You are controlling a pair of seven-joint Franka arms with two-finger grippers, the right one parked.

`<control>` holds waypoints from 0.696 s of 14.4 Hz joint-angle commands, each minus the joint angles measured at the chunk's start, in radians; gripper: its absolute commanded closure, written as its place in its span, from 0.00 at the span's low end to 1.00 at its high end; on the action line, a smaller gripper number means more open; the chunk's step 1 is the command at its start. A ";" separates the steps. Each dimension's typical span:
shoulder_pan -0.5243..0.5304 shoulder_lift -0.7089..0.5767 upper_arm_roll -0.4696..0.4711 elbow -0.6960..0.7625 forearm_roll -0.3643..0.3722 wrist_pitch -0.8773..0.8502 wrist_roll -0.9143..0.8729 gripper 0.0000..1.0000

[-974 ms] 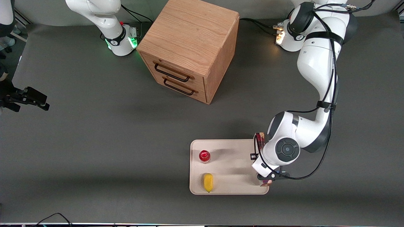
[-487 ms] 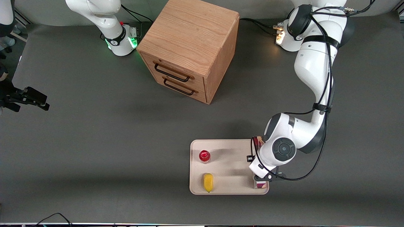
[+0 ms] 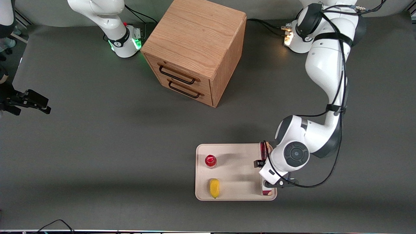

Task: Place red cookie box on tray
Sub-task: 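Lower the cookie box onto the tray beside the apple and open the gripper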

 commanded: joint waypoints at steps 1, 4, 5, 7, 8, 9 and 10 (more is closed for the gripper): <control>0.011 -0.160 0.073 -0.038 -0.009 -0.152 0.125 0.00; 0.036 -0.388 0.142 -0.203 -0.056 -0.194 0.229 0.00; 0.036 -0.473 0.179 -0.268 -0.064 -0.197 0.270 0.00; 0.033 -0.611 0.245 -0.351 -0.081 -0.237 0.324 0.00; 0.034 -0.657 0.264 -0.360 -0.082 -0.273 0.335 0.00; 0.034 -0.695 0.284 -0.359 -0.082 -0.324 0.354 0.00; 0.034 -0.738 0.307 -0.361 -0.088 -0.362 0.377 0.00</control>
